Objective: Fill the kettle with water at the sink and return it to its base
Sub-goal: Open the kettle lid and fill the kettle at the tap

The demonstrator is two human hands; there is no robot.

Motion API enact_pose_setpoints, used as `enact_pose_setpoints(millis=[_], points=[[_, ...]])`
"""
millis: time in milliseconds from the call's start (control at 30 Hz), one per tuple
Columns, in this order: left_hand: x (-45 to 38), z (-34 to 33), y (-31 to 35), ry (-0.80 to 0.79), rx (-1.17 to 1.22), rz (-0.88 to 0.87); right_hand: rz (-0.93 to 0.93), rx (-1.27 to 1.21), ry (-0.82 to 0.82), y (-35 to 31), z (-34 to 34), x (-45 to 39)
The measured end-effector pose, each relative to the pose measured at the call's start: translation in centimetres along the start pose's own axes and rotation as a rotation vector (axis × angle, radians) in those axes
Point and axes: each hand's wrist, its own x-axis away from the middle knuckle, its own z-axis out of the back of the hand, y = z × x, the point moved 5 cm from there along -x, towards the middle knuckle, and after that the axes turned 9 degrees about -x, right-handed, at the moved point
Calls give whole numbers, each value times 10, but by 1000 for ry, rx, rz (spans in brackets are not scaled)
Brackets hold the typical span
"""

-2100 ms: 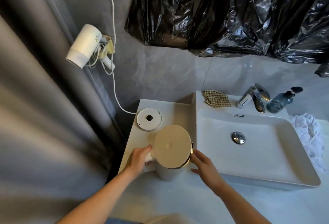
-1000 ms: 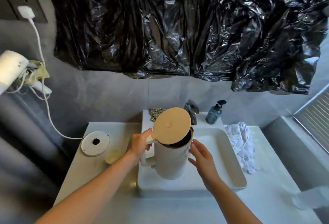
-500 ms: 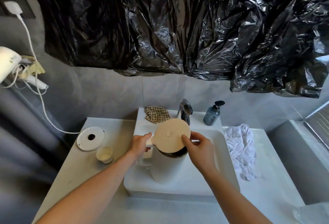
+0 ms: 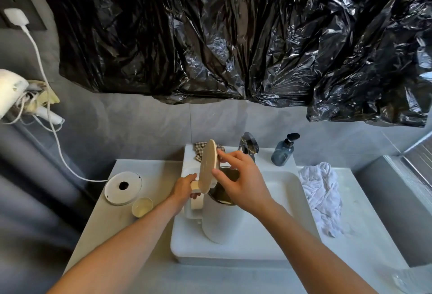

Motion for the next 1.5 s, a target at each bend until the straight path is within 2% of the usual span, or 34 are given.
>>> enact_pose_setpoints(millis=[100,167,300,433,567,733,867,1000,1500], points=[[-6,4,2,22,11,31,-69,-153,193,22,26,10],[-13,7,5,41,16,40,-159,-169,311,45,45,21],[-28,9,12,35,38,72,-368,-61,357,101,69,37],[-38,-2,27,32,37,97,-512,-87,346,134,79,22],[-49,-10,27,36,23,125,-611,-112,267,180,77,-19],[-49,-6,31,44,-8,130,-634,-251,194,155,70,-61],[-49,0,30,66,-44,127,-734,-449,133,153,57,-77],[-55,2,31,77,-66,130,-830,-616,179,153,48,-91],[-69,-29,44,100,-157,116,-893,-664,283,165,46,-98]])
